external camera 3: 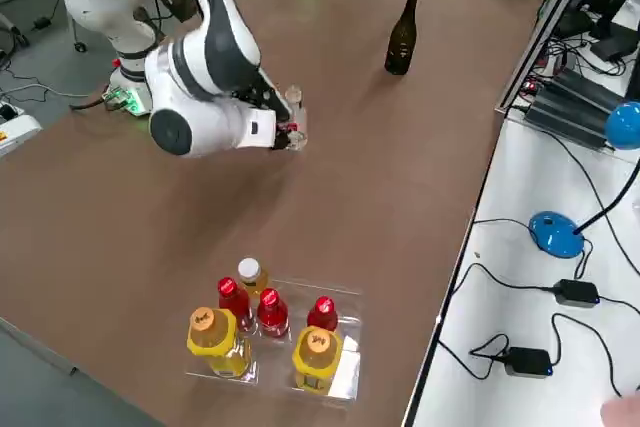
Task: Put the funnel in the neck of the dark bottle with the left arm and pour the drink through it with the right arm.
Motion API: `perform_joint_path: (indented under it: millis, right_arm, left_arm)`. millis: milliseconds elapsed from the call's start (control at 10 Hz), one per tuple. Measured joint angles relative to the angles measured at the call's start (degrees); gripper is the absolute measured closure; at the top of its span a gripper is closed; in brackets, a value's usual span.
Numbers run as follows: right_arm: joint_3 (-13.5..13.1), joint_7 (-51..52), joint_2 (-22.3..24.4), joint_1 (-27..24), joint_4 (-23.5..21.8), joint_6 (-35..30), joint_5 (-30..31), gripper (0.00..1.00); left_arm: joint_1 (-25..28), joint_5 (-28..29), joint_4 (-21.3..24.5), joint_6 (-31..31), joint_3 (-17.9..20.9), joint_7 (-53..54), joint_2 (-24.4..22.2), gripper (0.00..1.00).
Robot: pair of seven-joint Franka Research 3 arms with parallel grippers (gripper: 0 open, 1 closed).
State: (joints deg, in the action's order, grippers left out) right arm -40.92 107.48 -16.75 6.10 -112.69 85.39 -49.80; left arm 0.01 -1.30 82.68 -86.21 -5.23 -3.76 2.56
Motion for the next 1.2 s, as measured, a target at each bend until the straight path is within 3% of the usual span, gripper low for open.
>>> perform_joint_path:
  millis: [200, 700, 1000, 1200]
  right_arm:
    - [2.9, -11.2, 4.6, 0.2, 0.5, 3.4, 5.9, 0.00]
    - [15.1, -56.2, 19.3, 0.5, 8.2, 4.6, 25.9, 0.00]
    - [22.9, -79.6, 23.5, 0.5, 9.0, 4.9, 35.3, 0.00]
    - [26.3, -92.3, 25.0, 0.5, 10.3, 4.9, 39.8, 0.00]
  left_arm:
    - [0.0, 0.0, 0.0, 0.0, -0.1, 0.0, 0.0, 0.02]
    - [0.0, 0.0, 0.0, 0.0, -0.2, 0.0, 0.0, 0.02]
    - [-0.1, 0.0, 0.0, 0.0, -0.3, 0.0, 0.0, 0.02]
    - [-0.3, 0.0, 0.0, 0.0, -0.3, 0.0, 0.0, 0.02]
